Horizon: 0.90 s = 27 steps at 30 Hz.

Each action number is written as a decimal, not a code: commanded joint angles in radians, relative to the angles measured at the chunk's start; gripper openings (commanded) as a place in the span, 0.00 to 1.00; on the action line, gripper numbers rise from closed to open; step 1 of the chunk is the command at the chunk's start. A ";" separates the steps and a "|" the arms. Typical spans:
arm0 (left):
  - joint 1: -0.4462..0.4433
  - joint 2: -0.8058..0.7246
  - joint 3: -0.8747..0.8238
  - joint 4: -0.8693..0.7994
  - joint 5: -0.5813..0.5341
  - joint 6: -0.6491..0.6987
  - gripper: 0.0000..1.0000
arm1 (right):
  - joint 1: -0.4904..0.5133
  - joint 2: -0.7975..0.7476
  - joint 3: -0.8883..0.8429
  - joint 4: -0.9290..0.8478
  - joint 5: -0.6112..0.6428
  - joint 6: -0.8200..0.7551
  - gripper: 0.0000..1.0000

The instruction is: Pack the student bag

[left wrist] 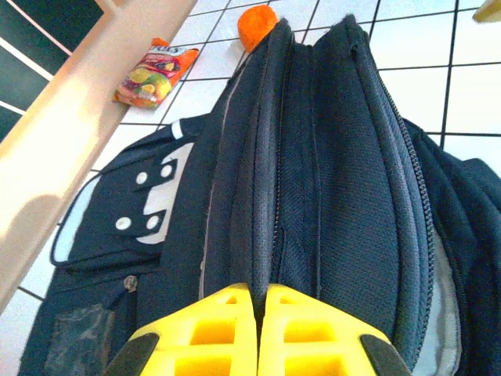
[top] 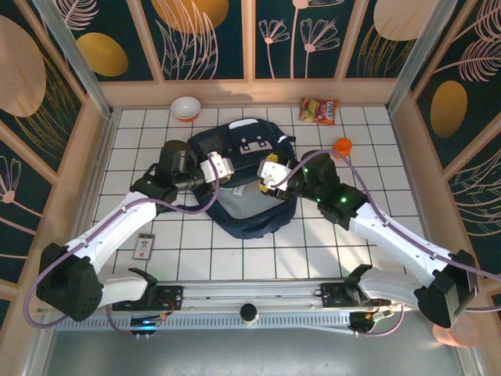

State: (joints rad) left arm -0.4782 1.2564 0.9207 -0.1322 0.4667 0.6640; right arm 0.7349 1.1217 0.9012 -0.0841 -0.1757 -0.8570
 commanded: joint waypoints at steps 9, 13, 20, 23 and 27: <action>-0.002 0.002 0.079 0.072 0.100 -0.078 0.00 | 0.010 0.192 0.032 0.119 0.005 -0.171 0.63; -0.002 -0.011 0.071 0.071 0.096 -0.110 0.00 | -0.003 0.245 0.065 0.144 -0.004 -0.163 0.22; 0.239 -0.039 -0.084 0.086 0.249 -0.219 0.52 | -0.120 0.153 0.070 0.077 -0.215 -0.153 0.00; 0.279 0.000 -0.119 0.044 0.216 -0.173 0.53 | -0.143 0.151 0.088 0.031 -0.251 -0.162 0.00; 0.326 0.096 -0.137 0.046 0.202 -0.112 0.55 | -0.153 0.147 0.073 0.066 -0.275 -0.138 0.00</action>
State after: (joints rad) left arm -0.1741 1.2957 0.7967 -0.0738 0.6315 0.4961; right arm 0.5880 1.3132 0.9417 -0.0597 -0.3698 -1.0183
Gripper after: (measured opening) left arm 0.547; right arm 0.084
